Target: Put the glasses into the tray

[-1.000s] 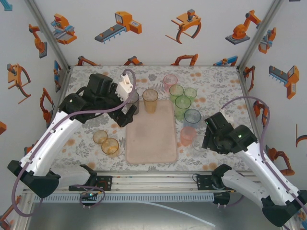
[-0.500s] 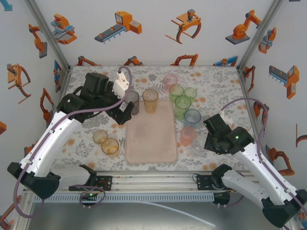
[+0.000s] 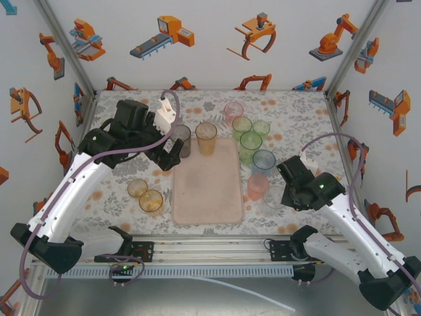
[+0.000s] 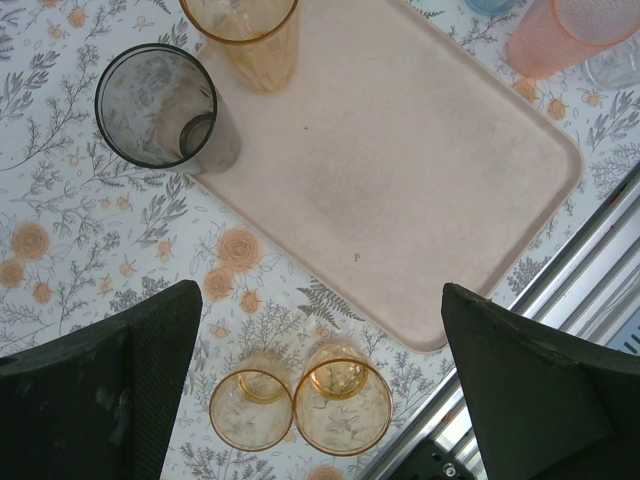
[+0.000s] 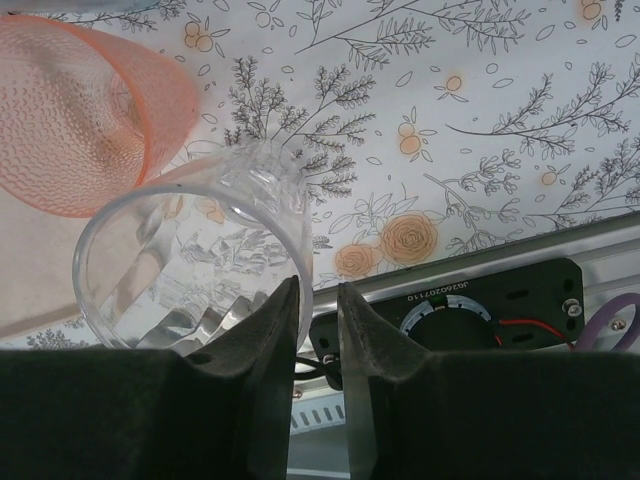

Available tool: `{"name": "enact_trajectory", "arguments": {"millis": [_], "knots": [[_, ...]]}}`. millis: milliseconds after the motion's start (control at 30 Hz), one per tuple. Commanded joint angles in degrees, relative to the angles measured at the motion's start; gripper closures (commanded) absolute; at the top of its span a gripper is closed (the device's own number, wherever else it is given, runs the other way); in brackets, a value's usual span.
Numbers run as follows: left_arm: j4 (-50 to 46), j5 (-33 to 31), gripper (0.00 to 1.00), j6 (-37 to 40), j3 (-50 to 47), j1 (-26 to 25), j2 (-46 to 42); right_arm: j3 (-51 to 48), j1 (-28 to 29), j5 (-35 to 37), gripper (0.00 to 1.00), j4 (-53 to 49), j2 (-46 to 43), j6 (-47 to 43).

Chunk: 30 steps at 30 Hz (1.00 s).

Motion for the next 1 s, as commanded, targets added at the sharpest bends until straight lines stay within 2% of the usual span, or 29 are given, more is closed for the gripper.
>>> {"name": "enact_trajectory", "arguments": {"millis": [0, 433, 967], "knots": [[0.8, 1.4, 0.03, -0.8, 0.3, 0.3, -0.1, -0.8, 0.3, 1.8, 0.76, 0.1, -0.5, 0.3], [1.1, 2.4, 0.03, -0.9, 0.4, 0.3, 0.9, -0.6, 0.3, 1.9, 0.83, 0.0, -0.6, 0.5], [0.6, 1.5, 0.03, 0.0, 2.8, 0.1, 2.2, 0.8, 0.3, 1.5, 1.00, -1.1, -0.7, 0.0]]}}
